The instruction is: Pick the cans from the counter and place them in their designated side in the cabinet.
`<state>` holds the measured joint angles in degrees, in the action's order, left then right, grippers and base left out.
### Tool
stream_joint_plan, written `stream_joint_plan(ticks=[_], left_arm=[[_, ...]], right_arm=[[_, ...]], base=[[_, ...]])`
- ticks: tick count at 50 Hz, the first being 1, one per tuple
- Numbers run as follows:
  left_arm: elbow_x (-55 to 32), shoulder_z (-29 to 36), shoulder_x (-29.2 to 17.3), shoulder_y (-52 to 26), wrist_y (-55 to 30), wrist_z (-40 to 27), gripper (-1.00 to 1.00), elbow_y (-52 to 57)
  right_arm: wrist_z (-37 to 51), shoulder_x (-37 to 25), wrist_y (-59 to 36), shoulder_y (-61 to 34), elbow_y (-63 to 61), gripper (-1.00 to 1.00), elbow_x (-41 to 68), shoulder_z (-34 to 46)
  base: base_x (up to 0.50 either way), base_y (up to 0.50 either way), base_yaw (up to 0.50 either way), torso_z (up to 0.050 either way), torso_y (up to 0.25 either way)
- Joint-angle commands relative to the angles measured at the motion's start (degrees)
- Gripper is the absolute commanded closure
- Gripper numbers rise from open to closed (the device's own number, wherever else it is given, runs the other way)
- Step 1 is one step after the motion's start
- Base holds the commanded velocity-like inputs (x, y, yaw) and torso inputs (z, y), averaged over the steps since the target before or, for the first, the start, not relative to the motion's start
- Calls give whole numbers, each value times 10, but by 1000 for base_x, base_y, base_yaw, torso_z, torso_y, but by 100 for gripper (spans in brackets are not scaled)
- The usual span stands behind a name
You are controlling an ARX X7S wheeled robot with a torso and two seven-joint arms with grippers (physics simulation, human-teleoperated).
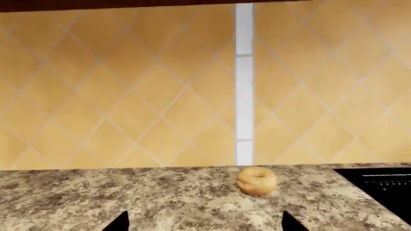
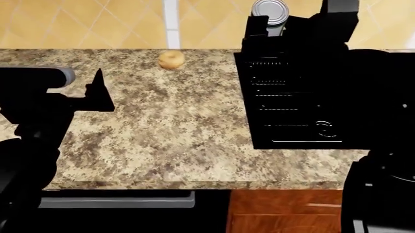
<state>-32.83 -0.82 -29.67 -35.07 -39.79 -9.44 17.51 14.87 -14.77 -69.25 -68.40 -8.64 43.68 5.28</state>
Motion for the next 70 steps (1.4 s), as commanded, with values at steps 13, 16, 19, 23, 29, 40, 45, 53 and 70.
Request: stream_joint_plan(ticks=[13,16,19,23,29,40,45,53,70], left_arm=[[5,7,2,-8,11,2,-100,-14],[5,7,2,-8,12,2,-100,-16],[5,7,2,-7,13,2,-100,-16],[6,7,1,-8,13,1,-100,-18],[9,10,0,-14,15,2,-100,-23],[25,15,0,-18,35,3,-100,-41],[23,10,-3,-22,33,1,-100,-43],[15,0,-7,-27,26,-4,-100,-38],[12,-3,-11,-33,18,-11,-100,-33]], right_arm=[[-4,2,35,-7,26,100,-22,5],[-12,6,54,-6,43,100,-31,15],[-14,7,55,-7,44,100,-29,15],[-13,5,47,-13,40,100,-23,14],[-5,0,39,-30,40,100,-27,19],[-25,-5,39,-196,142,100,-88,97],[-41,11,51,-301,234,100,-118,129],[-91,49,115,-435,390,100,-158,171],[-176,147,327,-666,824,100,-335,100]], base=[[-93,-500,0,0,0],[-51,-500,0,0,0],[-38,-500,0,0,0],[0,-69,0,0,0],[0,0,0,0,0],[0,0,0,0,0],[0,0,0,0,0],[0,0,0,1,0],[0,0,0,0,0]])
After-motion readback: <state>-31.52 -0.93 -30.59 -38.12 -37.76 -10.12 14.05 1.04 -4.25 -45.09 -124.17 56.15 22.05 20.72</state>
